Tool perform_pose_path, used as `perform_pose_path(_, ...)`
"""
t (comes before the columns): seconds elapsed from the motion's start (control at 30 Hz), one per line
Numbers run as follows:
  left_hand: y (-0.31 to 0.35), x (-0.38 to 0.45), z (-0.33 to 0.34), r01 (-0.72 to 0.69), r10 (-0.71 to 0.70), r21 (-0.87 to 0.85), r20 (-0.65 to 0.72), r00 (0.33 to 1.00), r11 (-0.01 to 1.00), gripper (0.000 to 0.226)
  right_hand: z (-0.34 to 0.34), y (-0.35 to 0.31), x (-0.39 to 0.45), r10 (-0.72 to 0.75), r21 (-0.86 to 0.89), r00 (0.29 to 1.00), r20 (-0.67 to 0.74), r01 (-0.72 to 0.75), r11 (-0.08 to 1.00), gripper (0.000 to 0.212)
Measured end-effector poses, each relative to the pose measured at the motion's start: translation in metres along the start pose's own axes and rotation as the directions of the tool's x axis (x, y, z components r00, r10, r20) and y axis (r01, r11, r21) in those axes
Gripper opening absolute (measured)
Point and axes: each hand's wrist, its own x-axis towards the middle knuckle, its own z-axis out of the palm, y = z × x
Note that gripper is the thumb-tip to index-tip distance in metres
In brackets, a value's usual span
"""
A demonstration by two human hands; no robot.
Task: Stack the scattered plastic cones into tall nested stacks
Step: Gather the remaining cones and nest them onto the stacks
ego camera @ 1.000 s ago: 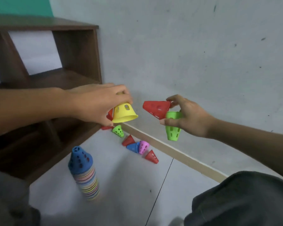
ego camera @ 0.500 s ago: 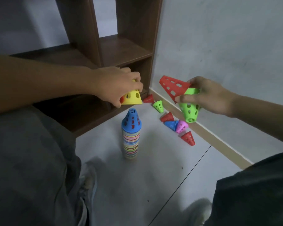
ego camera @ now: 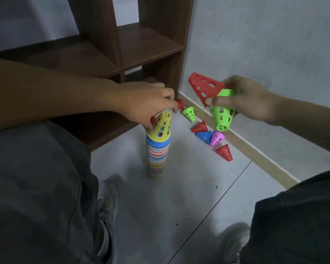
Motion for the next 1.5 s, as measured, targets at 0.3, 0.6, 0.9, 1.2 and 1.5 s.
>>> perform_pose_path(0.3,-0.008,-0.005,0.007,0.096,-0.106,-0.187,-0.046,0.993,0.978,0.053,0.0,0.002,0.0,-0.005,-0.024,1.0,0.016,0.005,1.0,0.069)
perform_pose_path(0.6,-0.013,0.002,0.008,0.022,-0.042,-0.206,-0.096,0.994,0.978,0.022,-0.005,0.004,-0.001,-0.011,-0.003,1.0,0.007,0.011,1.0,0.071)
perform_pose_path(0.9,-0.016,0.012,0.002,0.052,-0.144,-0.383,-0.217,0.966,0.922,0.033,-0.006,0.007,0.001,0.003,0.014,1.0,-0.001,-0.003,1.0,0.074)
perform_pose_path(1.2,-0.004,0.014,0.025,0.108,-0.116,-0.39,0.001,0.993,0.914,0.065,-0.004,0.008,0.005,0.01,0.074,0.999,0.048,-0.014,0.997,0.074)
perform_pose_path(1.5,-0.004,0.018,0.015,0.201,-0.262,-0.791,0.053,0.964,0.577,0.076,0.006,-0.001,0.006,-0.057,0.135,0.991,0.125,0.04,0.99,0.057)
